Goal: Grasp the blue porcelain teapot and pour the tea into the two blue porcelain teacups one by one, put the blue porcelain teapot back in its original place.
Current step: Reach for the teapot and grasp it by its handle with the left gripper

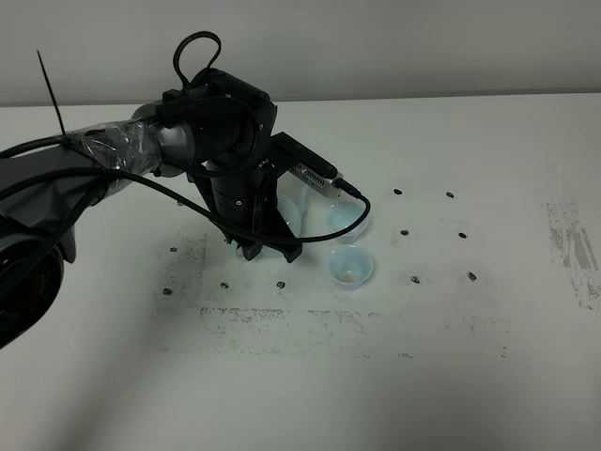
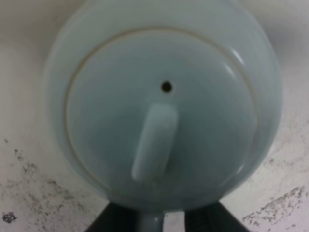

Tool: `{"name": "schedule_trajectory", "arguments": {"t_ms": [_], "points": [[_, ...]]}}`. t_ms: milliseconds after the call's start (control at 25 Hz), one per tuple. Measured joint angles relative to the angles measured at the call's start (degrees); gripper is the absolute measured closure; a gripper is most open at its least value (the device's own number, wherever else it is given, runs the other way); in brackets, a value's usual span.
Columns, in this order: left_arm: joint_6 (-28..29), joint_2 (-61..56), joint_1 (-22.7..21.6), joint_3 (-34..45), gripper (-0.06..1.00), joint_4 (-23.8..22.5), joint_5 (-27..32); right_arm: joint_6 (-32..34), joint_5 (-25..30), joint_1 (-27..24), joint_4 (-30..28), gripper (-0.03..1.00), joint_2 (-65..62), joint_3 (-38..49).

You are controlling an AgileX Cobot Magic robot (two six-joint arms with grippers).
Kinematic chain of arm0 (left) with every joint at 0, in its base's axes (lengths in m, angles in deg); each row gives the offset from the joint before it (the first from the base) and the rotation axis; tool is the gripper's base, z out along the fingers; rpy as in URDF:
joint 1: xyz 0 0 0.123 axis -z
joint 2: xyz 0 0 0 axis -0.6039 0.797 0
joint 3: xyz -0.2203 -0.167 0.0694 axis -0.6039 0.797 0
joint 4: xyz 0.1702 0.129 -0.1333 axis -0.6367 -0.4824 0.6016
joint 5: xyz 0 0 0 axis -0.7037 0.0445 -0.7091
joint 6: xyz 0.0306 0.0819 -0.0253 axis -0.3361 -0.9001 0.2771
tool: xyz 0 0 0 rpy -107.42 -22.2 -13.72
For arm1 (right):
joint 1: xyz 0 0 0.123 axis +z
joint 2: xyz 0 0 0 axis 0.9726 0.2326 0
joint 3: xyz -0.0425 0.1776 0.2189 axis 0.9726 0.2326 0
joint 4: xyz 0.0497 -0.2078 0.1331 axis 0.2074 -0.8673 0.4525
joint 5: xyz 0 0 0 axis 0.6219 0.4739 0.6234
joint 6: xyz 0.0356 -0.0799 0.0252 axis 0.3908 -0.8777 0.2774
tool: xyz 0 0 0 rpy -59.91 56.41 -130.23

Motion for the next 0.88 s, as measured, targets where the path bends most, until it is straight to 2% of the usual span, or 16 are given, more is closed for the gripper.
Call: {"name": "schedule_trajectory", "arguments": {"t_ms": [320, 880], "points": [[-0.21, 0.00, 0.00, 0.00, 0.89, -0.33, 0.22, 0.00, 0.00, 0.00, 0.00, 0.46, 0.00, 0.00], [-1.22, 0.00, 0.00, 0.00, 0.89, -0.33, 0.51, 0.00, 0.00, 0.00, 0.00, 0.46, 0.00, 0.00]]}}
